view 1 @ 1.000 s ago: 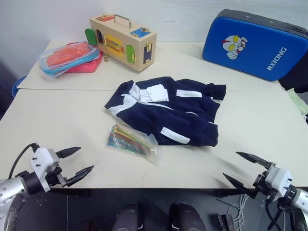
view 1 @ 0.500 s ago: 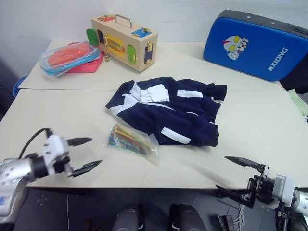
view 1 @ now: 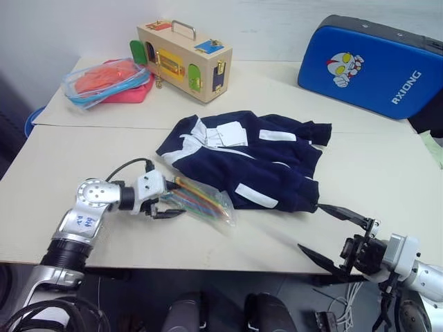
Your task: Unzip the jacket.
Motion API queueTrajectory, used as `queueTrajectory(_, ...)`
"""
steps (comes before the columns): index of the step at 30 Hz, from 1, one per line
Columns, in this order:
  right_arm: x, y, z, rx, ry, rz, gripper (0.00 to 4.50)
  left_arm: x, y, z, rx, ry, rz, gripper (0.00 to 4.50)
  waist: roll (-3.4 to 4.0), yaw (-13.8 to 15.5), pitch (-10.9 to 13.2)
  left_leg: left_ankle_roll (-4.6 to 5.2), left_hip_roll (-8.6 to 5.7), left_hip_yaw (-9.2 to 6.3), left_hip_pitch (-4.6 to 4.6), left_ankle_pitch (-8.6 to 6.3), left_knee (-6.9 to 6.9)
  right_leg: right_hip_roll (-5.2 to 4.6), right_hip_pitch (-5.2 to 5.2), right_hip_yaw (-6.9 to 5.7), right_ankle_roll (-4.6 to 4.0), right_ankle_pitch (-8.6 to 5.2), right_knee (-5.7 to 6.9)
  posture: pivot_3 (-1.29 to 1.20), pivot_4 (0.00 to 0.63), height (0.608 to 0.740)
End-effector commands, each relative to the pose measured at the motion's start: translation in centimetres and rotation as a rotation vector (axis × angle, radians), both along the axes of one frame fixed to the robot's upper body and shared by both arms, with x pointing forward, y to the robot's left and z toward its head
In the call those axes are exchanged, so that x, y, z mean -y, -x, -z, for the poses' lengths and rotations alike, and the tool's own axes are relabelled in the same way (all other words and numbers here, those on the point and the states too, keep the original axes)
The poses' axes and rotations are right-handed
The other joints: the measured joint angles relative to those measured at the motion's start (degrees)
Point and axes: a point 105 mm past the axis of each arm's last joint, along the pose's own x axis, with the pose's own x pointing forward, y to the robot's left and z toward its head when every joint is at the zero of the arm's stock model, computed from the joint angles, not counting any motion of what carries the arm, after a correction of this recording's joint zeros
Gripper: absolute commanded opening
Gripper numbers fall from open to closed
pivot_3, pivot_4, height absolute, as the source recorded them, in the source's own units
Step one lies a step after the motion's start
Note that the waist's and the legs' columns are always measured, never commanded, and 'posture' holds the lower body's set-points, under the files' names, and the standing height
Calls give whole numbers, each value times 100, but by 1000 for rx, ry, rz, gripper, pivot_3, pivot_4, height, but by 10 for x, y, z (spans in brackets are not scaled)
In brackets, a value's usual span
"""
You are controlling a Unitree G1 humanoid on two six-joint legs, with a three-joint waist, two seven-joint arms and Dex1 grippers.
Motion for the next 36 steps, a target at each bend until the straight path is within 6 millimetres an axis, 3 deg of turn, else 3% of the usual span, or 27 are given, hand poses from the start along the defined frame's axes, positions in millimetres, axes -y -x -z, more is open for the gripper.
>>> queueTrajectory(1, -3, 1, -7, 23, -9, 6, 4500, 0, 2, 14, -45, -23, 2, 2728, 0, -1, 0, 1, 0, -2, 0, 0, 0, -2, 0, -1, 0, 0, -2, 0, 150, 740)
queueTrajectory(6, -7, 1, -8, 7, -17, -13, 4500, -18, 24, 22, -72, 0, -13, 1312, 1, -38, -1, 0, 1, -3, 5, 0, -2, -3, 3, 0, 0, 0, 0, 0, 150, 740)
queueTrajectory(9, -13, -1, -14, 6, -33, -38, 4500, -36, 42, 6, -39, 161, -116, 471, 3, -186, -2, -4, 10, -2, 10, -2, -12, 0, 5, 2, 0, 0, 5, 0, 150, 740)
queueTrajectory(11, -21, 0, -17, 7, -43, -81, 4500, -61, 57, -8, 23, 289, -247, 139, 3, -289, -1, -8, 16, -6, 12, -3, -12, 6, 4, 3, -1, -1, 5, 0, 150, 740)
queueTrajectory(14, -36, 3, -20, 11, -45, -167, 4500, -107, 77, -28, 94, 509, -525, 89, -6, -305, 3, -13, 24, -11, 11, -3, -13, 7, 5, 1, -2, -2, -1, 0, 150, 740)
queueTrajectory(16, -49, 2, -21, 14, -39, -227, 4500, -149, 93, -28, 131, 561, -768, 88, -14, -285, 6, -12, 23, -24, 11, -3, -6, 3, 8, -1, -4, -3, -10, 0, 150, 740)
queueTrajectory(20, -66, -14, -23, 18, -46, -241, 4500, -210, 110, -19, 159, 553, -1146, 86, -15, -173, 6, 7, 18, -31, 11, -17, -5, -5, 9, -1, -4, -3, -11, 0, 150, 740)
queueTrajectory(22, -74, -25, -21, 4, -43, -227, 4500, -229, 112, -15, 157, 575, -1272, 86, -15, -112, 5, -12, 13, -32, 11, -33, -4, -8, 7, -1, -4, -3, -11, 0, 150, 740)
queueTrajectory(24, -78, -29, -19, -6, -39, -219, 4500, -234, 110, -14, 136, 606, -1306, 86, -24, -41, 1, -17, 6, -32, 7, -33, -5, -12, 5, -1, -5, -3, -12, 0, 150, 740)
queueTrajectory(28, -80, -37, -18, -11, 12, -176, 4500, -250, 101, -15, 139, 520, -1381, 1319, -36, 0, -6, -30, 2, -32, -6, -30, -5, -10, 2, 0, -4, -3, -25, 0, 150, 740)
queueTrajectory(31, -68, -51, -19, -15, 55, -28, 4500, -273, 106, -32, 213, 494, -1467, 2318, -47, -24, -13, -32, 4, -31, -6, -31, -8, -6, 1, -1, -4, -3, -26, 0, 150, 740)
queueTrajectory(34, -61, -52, -21, -30, 66, 3, 4500, -289, 114, -61, 355, 532, -1516, 3281, -48, -94, -13, -43, 5, -27, -6, -35, -10, -7, -4, 3, -4, -3, -25, 0, 150, 740)
queueTrajectory(35, -59, -48, -22, -52, 65, -20, 4500, -282, 113, -78, 432, 516, -1448, 3564, -47, -118, -13, -45, 6, -27, -6, -36, -12, -7, -4, 3, -4, -3, -25, 0, 150, 740)
queueTrajectory(36, -56, -47, -21, -59, 87, -26, 4500, -269, 109, -91, 475, 466, -1345, 3564, -48, -134, -13, -46, 6, -27, -6, -36, -13, -7, -5, 2, -4, -3, -25, 0, 150, 740)
